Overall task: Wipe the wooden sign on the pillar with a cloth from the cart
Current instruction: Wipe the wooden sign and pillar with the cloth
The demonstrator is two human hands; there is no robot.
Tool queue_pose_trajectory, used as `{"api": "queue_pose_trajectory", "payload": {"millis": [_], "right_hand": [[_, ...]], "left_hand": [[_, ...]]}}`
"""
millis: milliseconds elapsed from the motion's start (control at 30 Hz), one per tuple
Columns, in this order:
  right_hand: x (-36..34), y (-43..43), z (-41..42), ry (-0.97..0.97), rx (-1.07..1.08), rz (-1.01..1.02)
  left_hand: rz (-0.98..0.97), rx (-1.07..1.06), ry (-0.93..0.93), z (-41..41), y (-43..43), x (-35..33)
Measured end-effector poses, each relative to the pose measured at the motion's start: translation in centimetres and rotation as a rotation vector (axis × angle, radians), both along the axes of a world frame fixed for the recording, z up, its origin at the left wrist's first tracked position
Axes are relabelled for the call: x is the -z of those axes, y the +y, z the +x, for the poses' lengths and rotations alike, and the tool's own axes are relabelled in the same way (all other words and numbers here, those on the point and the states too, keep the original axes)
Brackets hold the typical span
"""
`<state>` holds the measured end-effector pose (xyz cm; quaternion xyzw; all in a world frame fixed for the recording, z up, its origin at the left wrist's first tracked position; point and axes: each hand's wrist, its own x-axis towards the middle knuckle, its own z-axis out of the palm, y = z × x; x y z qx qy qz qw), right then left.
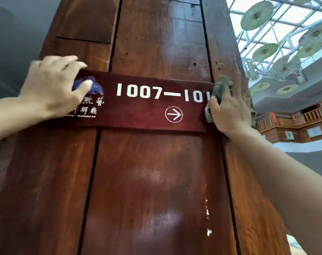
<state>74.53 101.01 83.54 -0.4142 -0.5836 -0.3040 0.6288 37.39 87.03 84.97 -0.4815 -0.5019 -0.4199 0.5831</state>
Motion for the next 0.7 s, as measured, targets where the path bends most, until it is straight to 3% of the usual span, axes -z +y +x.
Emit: {"api": "queue_pose_trajectory", "payload": {"millis": [33, 100, 233, 300, 367, 467, 533, 700], "right_hand": [[0.0, -0.3, -1.2, 0.051, 0.009, -0.051], [1.1, -1.1, -5.3, -0.024, -0.005, 0.026], [3.6, -1.9, -10.6, -0.422, -0.026, 0.245], [1.9, -1.2, -8.4, -0.457, 0.001, 0.222], [-0.2, -0.3, -5.1, -0.294, 0.064, 0.088], [-1.9, -0.4, -3.3, 0.169, 0.004, -0.099], [-1.3, -1.8, -7.1, 0.212, -0.007, -0.099], [2.5, -3.9, -16.8, -0.504, -0.009, 0.268]], "left_hand": [[-0.036, -0.004, -0.096, -1.2, 0.3, 0.4], [-0.053, 0.041, -0.191, -2.3, 1.2, 0.9], [-0.026, 0.076, -0.191, -2.7, 1.7, 1.0], [-0.028, 0.042, -0.137, -2.9, 1.7, 1.2], [-0.041, 0.031, -0.114, -2.9, 1.8, 2.2], [-0.013, 0.034, -0.133, -2.7, 2.2, 3.5], [0.012, 0.032, -0.129, -2.5, 2.4, 3.8], [0.032, 0.054, -0.126, -2.4, 2.4, 4.2]]}}
